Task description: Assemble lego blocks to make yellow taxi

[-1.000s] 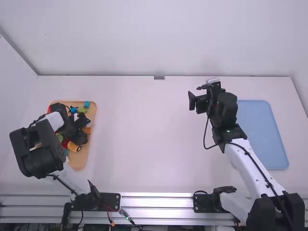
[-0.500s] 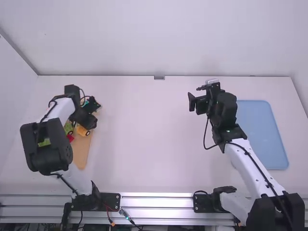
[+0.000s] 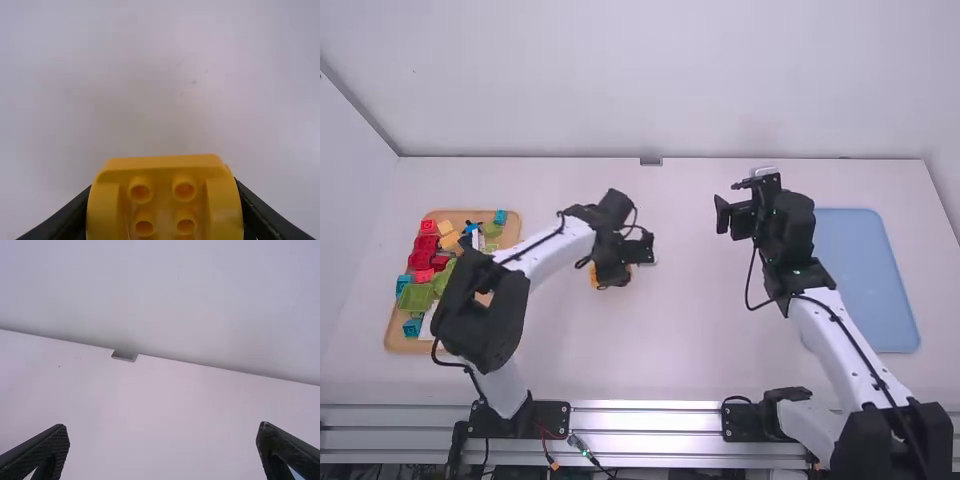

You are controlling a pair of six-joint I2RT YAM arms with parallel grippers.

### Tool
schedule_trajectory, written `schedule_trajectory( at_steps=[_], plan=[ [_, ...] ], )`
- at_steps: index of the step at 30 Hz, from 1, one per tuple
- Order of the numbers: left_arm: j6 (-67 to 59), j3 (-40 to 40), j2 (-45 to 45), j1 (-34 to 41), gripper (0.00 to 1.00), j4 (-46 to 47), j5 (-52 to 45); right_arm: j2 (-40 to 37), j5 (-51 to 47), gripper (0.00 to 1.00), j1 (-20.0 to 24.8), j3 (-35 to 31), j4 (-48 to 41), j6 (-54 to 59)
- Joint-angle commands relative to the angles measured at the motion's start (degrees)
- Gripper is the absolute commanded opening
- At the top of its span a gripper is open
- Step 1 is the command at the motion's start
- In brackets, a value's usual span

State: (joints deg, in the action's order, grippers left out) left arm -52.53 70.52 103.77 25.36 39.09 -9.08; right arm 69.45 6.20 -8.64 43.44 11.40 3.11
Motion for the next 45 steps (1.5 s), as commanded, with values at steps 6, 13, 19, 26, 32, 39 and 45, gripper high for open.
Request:
schedule_trajectory(
  at_steps=[6,13,19,26,32,39,45],
  plan=[
    [0.5,0.6,3.0,9.6,0.42,-2.3,-0.8,0.3,0.0,0.99,3.3,2.3,-0.2,-0.4],
    [0.7,0.6,6.5,12.1,0.39,-2.0,-0.5,0.2,0.0,0.99,5.8,2.3,-1.9,-0.3],
    [4.7,-0.1,6.6,12.0,0.40,-3.7,0.7,0.2,0.0,0.99,6.0,2.3,-2.9,-0.3],
    [5.2,-3.3,6.6,11.8,0.51,-6.1,1.2,0.2,0.2,0.99,6.1,2.3,-2.2,-0.3],
    [5.2,-3.3,6.6,11.8,0.99,-6.6,1.2,0.2,0.2,0.99,6.0,2.3,-2.1,-0.3],
    [2.6,1.1,5.0,11.6,0.99,-0.5,3.6,0.2,0.2,0.99,6.0,2.3,-2.2,-0.3],
    [0.4,6.3,-0.2,7.7,0.99,6.4,4.2,0.2,4.4,0.99,6.1,2.3,-1.1,-0.3]
  ],
)
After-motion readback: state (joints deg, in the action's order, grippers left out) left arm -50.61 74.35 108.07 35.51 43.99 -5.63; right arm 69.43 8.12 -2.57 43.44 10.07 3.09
